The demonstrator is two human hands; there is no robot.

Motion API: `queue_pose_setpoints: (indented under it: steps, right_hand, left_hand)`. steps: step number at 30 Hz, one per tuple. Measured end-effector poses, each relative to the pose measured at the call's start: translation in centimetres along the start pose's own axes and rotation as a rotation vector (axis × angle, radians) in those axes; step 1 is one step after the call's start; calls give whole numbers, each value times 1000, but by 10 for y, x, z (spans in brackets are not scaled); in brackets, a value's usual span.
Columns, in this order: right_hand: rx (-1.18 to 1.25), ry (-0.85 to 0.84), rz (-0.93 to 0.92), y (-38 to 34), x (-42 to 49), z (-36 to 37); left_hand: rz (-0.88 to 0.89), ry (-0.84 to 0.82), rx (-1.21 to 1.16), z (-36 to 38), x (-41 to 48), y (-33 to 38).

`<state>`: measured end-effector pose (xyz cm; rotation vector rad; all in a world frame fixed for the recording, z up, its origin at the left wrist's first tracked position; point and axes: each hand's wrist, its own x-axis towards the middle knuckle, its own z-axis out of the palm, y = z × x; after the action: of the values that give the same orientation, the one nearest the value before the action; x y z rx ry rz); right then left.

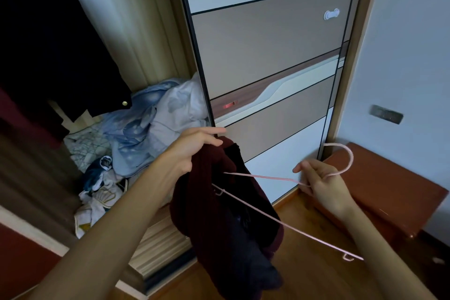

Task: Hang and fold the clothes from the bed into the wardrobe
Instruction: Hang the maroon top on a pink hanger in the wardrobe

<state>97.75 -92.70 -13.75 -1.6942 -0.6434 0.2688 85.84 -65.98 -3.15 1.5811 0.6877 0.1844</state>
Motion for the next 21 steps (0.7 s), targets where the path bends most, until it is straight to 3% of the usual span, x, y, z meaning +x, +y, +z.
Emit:
queue_pose_setpoints:
  steps: [9,14,18,21]
  right_hand:
    - [-222,182,-208,-18,-32,-13]
    - [-265,229,-224,-20,-51,-25]
    - [-238,171,-308,-26,-59,32]
    - [-111,199,-240,-28,-55,80]
  left_hand:
    - [-53,-126,103,-13,-19,-8]
    - [-64,-102,-19,-9,-30,-2]
    - [-46,-142,-79,34,-41,1]
    - [-34,-198,-27,69,-52,-2]
